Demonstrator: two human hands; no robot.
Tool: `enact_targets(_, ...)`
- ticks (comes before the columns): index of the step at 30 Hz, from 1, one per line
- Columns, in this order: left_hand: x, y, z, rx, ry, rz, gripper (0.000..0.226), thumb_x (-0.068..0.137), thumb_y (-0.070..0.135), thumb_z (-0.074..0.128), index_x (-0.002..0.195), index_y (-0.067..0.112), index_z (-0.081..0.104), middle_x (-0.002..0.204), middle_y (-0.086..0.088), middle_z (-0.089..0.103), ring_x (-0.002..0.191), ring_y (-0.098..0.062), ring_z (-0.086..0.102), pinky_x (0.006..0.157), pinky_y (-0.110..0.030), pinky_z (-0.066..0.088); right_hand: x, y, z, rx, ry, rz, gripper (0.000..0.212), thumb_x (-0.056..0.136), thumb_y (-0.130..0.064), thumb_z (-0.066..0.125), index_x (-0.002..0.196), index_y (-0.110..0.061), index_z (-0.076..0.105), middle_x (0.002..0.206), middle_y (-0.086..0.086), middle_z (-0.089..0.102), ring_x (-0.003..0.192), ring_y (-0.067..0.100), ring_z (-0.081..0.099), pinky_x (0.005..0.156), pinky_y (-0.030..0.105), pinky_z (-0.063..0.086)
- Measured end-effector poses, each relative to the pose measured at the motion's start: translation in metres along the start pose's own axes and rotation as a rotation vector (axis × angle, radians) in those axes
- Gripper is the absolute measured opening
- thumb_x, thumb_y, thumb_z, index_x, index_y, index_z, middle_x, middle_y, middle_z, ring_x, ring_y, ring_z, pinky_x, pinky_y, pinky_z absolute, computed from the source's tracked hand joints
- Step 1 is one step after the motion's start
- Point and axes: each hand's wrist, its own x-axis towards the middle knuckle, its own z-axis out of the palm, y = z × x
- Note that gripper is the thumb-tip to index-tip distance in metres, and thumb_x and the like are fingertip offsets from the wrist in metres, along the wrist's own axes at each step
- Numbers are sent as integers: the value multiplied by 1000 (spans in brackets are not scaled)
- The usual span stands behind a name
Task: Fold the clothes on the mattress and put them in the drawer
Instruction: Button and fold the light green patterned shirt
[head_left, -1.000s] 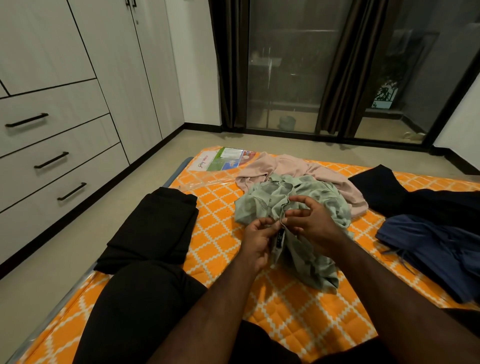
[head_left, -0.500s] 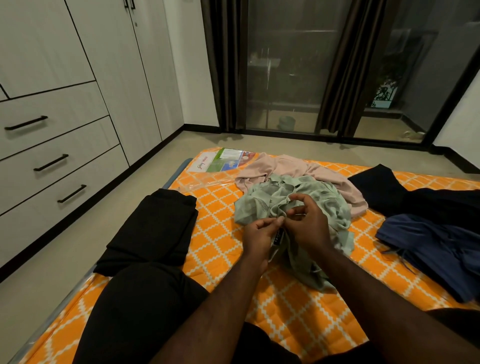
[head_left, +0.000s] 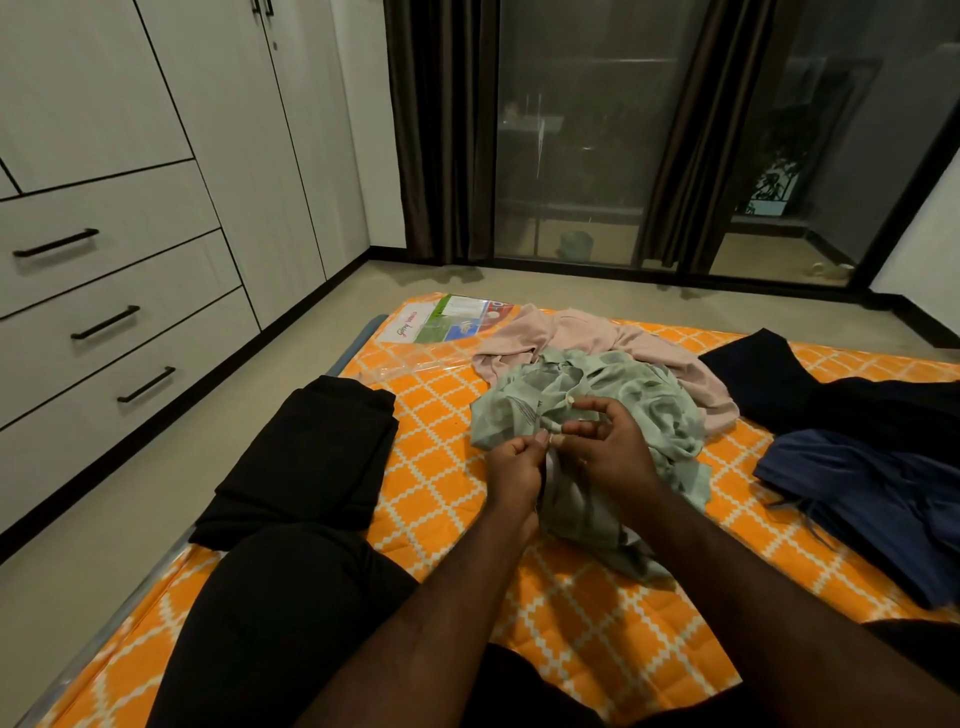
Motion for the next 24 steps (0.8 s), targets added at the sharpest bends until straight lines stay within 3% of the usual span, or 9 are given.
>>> enact_targets(3, -3, 3, 2, -51, -81, 10, 30, 102, 23, 59, 104, -5, 71, 101, -25, 73, 91, -38, 72, 84, -50, 58, 3, -5, -7, 161, -70, 128, 46, 86, 15, 67, 125, -9, 57, 108, 17, 63, 90, 24, 68, 67, 31, 59)
enact_targets(6, -8, 4, 5, 11, -136, 32, 26, 99, 21, 62, 91, -2, 68, 88, -22, 70, 77, -33, 66, 75, -44, 56, 7, -9, -12, 174, -72, 194, 37, 91, 10, 61, 123, -8, 60, 103, 14, 65, 80, 21, 66, 65, 31, 54)
enact_targets(8, -13, 5, 5, 68, -146, 64, 19, 88, 17, 67, 78, 1, 61, 72, -18, 56, 67, -27, 54, 62, -35, 47, 11, -7, -15, 72, -4, 178, 22, 95, -1, 60, 114, -10, 64, 91, 10, 65, 61, 14, 57, 53, 28, 45)
enact_targets(10, -15, 6, 4, 143, -169, 104, 18, 89, 8, 60, 72, 4, 55, 63, -10, 46, 58, -20, 44, 53, -28, 38, 15, -2, -19, -70, 86, 140, 11, 96, -22, 67, 104, -15, 67, 90, 12, 67, 58, 16, 53, 50, 28, 42)
enact_targets(13, -16, 3, 1, 238, -217, 115, 41, 97, 3, 51, 58, 15, 48, 50, 3, 44, 45, -9, 39, 49, -24, 34, 12, 3, -20, -197, 118, 108, 32, 87, -44, 78, 107, -21, 68, 91, 6, 72, 65, 18, 61, 52, 32, 47)
enact_targets(16, -18, 2, 0, 253, -190, 104, 49, 99, 20, 53, 50, 22, 54, 50, 3, 50, 48, -13, 47, 57, -29, 39, 8, 1, -17, -325, 89, 72, 34, 85, -35, 82, 114, -27, 66, 90, 6, 74, 67, 18, 67, 53, 30, 49)
enact_targets(19, -13, 3, -2, 352, -9, 143, 51, 98, 46, 60, 55, 19, 55, 52, 2, 51, 50, -14, 48, 52, -26, 37, 8, 2, -16, -375, -18, 45, 37, 85, -11, 80, 116, -25, 67, 78, 7, 75, 61, 22, 68, 48, 29, 48)
enact_targets(21, -10, 5, -4, 428, 112, 175, 48, 94, 53, 63, 63, 18, 54, 57, 3, 51, 52, -12, 48, 50, -27, 35, 7, 0, -16, -438, -93, 43, 27, 84, -3, 77, 106, -18, 72, 75, 4, 75, 54, 13, 64, 45, 26, 46)
enact_targets(24, -6, 9, -6, 412, 192, 154, 38, 89, 51, 71, 89, 15, 60, 78, 3, 61, 71, -17, 58, 58, -28, 41, 5, -5, -18, -640, -324, 61, 15, 82, 1, 77, 91, -11, 75, 78, 9, 75, 56, 12, 63, 49, 24, 48)
